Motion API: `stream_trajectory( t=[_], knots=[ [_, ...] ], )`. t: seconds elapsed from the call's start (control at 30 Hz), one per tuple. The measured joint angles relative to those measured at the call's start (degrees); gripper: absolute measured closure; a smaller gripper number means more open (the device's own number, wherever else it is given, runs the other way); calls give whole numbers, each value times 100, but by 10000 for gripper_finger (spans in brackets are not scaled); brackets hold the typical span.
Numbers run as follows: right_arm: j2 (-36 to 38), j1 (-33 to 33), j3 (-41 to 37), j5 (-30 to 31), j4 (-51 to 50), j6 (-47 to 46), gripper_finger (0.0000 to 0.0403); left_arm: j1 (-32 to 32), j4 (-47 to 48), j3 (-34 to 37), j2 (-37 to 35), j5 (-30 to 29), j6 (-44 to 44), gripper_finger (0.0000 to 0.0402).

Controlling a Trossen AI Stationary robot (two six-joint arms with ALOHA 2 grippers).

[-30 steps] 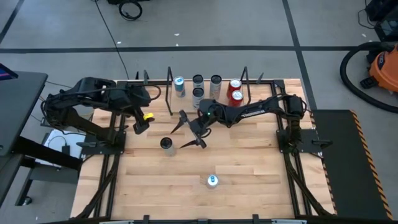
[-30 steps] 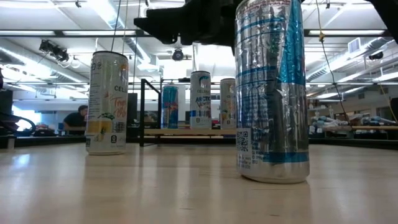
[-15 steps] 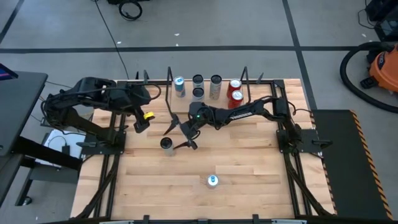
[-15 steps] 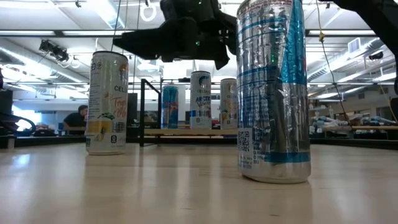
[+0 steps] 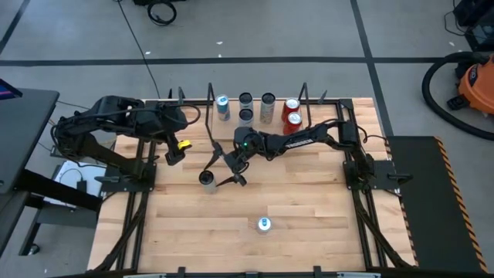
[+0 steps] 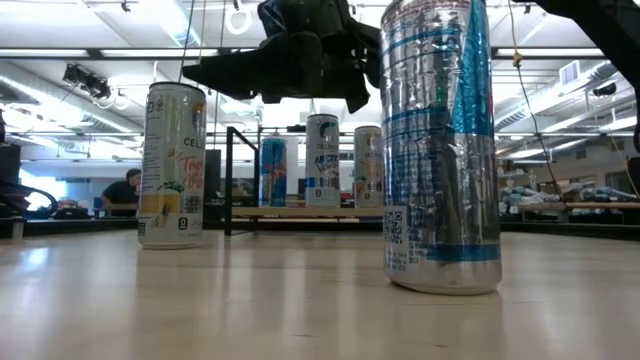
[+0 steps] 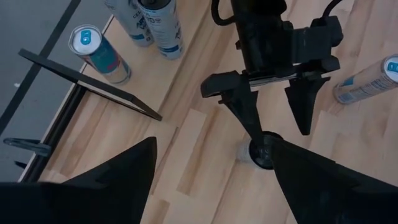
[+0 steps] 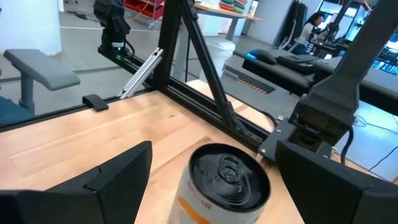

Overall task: Place canned beverage on shelf
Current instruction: Put the white-yellow soda can aligned with the other white-yellow soda can on the shelf

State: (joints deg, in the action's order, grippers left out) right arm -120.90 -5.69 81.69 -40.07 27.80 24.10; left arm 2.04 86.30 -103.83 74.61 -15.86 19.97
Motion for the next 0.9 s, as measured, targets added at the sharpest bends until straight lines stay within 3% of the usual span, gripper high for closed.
stream_trajectory(
  t=[0.9],
  knots=[
    [-473,-9,-3,143,779,-12,53,0,-33,0,0,4,-4,88]
  ],
)
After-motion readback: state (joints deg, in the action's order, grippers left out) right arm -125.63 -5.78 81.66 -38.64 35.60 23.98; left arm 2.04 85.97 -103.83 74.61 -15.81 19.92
